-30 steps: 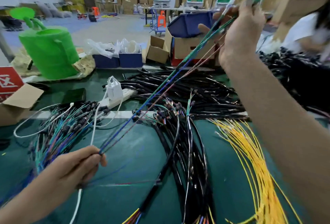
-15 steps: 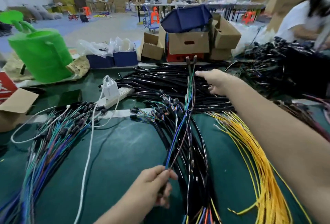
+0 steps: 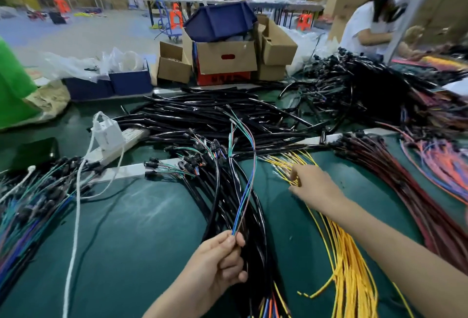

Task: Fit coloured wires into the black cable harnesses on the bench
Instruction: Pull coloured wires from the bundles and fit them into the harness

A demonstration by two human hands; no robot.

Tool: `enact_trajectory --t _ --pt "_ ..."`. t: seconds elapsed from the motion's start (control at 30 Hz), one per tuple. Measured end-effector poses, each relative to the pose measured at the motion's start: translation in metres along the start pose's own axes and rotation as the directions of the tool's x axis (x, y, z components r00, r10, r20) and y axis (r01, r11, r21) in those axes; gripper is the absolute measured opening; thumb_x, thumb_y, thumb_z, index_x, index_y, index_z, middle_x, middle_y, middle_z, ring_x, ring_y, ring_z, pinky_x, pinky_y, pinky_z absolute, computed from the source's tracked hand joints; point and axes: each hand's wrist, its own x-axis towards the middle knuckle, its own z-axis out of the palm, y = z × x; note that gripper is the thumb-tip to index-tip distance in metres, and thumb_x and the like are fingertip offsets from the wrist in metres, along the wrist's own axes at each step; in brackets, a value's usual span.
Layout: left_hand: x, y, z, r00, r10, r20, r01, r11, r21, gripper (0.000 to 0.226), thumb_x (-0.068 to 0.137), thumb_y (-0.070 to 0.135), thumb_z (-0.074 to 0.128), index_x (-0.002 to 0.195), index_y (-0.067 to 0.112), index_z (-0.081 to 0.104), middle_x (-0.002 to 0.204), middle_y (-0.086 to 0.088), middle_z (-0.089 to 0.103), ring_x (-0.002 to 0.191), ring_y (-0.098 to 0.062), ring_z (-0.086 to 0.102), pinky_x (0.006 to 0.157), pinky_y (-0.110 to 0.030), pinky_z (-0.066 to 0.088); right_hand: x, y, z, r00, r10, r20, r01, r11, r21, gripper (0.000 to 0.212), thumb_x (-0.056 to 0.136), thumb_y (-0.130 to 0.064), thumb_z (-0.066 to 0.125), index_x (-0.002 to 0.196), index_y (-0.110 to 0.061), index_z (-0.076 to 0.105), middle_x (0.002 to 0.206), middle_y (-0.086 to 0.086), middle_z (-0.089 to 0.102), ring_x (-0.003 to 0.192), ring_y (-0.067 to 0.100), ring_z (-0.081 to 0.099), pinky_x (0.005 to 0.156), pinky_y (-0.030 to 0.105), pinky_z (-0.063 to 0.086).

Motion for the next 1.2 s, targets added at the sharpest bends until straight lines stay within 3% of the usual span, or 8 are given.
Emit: enact_trajectory --t 0.17,0.3,0.47,0.6,0.7,0.87,1.07,1.2 --pt "0.002 -0.001 -0.001 1.000 0.011 -0.011 -0.010 1.000 0.026 0.015 0.083 0.014 0.050 0.085 0.000 0.055 0.048 0.002 0.024 0.037 -0.009 0.027 0.046 -0.027 0.044 -0.018 0.008 -0.002 0.974 0.170 0.151 -0.151 0.980 -0.129 0.027 0.086 -0.030 0.066 0.073 -0.010 0.052 0.083 0.009 0.058 0.077 0.028 0.060 0.072 0.034 0.054" --pt "0.002 -0.002 -0.001 1.000 0.011 -0.005 -0.011 0.999 0.034 0.017 0.081 0.013 0.053 0.088 -0.002 0.055 0.049 0.002 0.022 0.037 -0.008 0.026 0.046 -0.026 0.044 -0.023 0.008 -0.003 0.957 0.177 0.231 -0.174 0.984 -0.033 0.017 0.084 -0.013 0.063 0.072 -0.001 0.062 0.075 0.015 0.068 0.070 0.029 0.069 0.071 0.040 0.059" --pt "0.003 -0.003 -0.005 1.000 0.015 0.016 -0.015 0.999 0.042 0.018 0.080 0.014 0.054 0.088 -0.003 0.055 0.048 0.002 0.024 0.037 -0.009 0.028 0.048 -0.027 0.046 -0.021 -0.003 -0.011 0.928 0.103 0.358 -0.203 0.946 0.254 0.025 0.083 -0.014 0.056 0.059 -0.007 0.058 0.059 0.011 0.058 0.046 0.017 0.049 0.045 0.019 0.041" --pt "0.003 -0.003 -0.007 0.997 0.021 0.076 -0.027 0.997 0.073 0.019 0.082 0.015 0.053 0.086 -0.003 0.056 0.050 -0.006 0.045 0.043 -0.016 0.048 0.058 -0.032 0.054 -0.011 -0.024 -0.028 0.954 0.000 0.300 -0.221 0.675 0.704 0.029 0.089 -0.006 0.044 0.061 -0.008 0.050 0.058 0.009 0.054 0.041 0.011 0.043 0.036 0.015 0.029" --pt "0.002 -0.002 -0.007 0.993 0.002 0.119 -0.012 0.996 0.083 0.021 0.084 0.018 0.052 0.091 -0.001 0.056 0.071 -0.013 0.066 0.054 -0.020 0.062 0.063 -0.034 0.056 -0.004 -0.038 -0.041 0.976 0.006 0.218 -0.202 0.398 0.895 0.022 0.090 -0.001 0.037 0.070 -0.004 0.046 0.062 0.014 0.065 0.039 0.012 0.048 0.033 0.018 0.031" --pt "0.001 -0.001 -0.007 0.995 -0.010 0.104 -0.004 0.992 0.127 0.027 0.085 0.022 0.049 0.099 0.000 0.056 0.096 -0.018 0.072 0.059 -0.015 0.067 0.062 -0.028 0.056 -0.004 -0.051 -0.054 0.988 0.121 0.094 -0.112 0.145 0.983 0.017 0.093 -0.007 0.032 0.078 -0.010 0.037 0.058 0.013 0.067 0.035 0.014 0.048 0.033 0.017 0.034" --pt "0.001 -0.001 -0.009 0.992 -0.017 0.123 0.001 0.992 0.129 0.019 0.088 0.022 0.048 0.089 0.003 0.050 0.082 -0.016 0.070 0.060 -0.017 0.067 0.064 -0.027 0.056 -0.018 -0.057 -0.073 0.982 0.182 0.051 -0.030 -0.120 0.992 0.016 0.094 -0.010 0.036 0.078 -0.014 0.036 0.050 0.005 0.056 0.036 0.009 0.039 0.032 0.015 0.028" --pt "0.001 -0.001 -0.009 0.992 0.000 0.123 -0.015 0.992 0.123 0.018 0.088 0.023 0.049 0.088 0.005 0.052 0.083 -0.015 0.069 0.065 -0.018 0.067 0.065 -0.027 0.056 -0.023 -0.065 -0.090 0.992 0.115 -0.049 0.070 -0.189 0.979 0.017 0.094 -0.012 0.035 0.078 -0.016 0.034 0.050 0.003 0.053 0.035 0.008 0.037 0.031 0.016 0.025"
